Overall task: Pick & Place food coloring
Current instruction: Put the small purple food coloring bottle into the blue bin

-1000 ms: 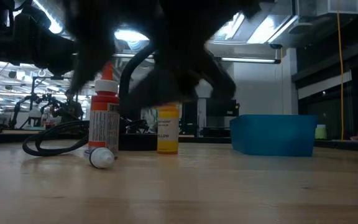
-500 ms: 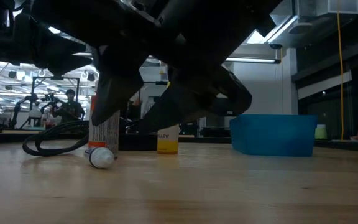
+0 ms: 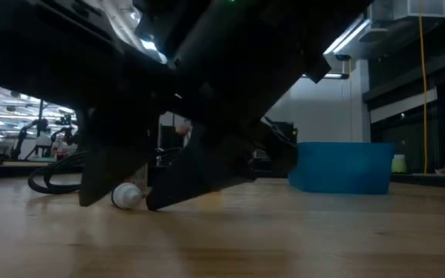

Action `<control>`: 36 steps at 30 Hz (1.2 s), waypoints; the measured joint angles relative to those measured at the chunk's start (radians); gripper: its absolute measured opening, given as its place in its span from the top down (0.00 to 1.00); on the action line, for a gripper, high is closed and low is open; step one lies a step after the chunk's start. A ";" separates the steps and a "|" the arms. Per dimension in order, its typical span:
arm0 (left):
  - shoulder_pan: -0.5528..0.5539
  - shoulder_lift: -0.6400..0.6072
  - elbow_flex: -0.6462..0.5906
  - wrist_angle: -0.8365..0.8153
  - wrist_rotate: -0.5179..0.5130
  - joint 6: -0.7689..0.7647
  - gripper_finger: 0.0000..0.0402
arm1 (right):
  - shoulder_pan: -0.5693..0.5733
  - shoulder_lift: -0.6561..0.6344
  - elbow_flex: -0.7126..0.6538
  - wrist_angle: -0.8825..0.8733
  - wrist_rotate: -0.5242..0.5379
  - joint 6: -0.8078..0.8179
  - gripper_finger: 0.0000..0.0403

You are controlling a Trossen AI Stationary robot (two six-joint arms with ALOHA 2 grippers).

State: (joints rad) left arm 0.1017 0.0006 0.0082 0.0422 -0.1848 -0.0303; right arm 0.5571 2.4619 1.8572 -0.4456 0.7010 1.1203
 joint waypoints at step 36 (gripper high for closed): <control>0.000 0.000 0.000 0.000 0.000 0.000 0.14 | -0.021 0.001 0.000 -0.011 0.004 0.050 0.75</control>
State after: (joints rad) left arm 0.1018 0.0010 0.0082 0.0422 -0.1848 -0.0306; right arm 0.5365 2.4630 1.8572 -0.4566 0.7046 1.1703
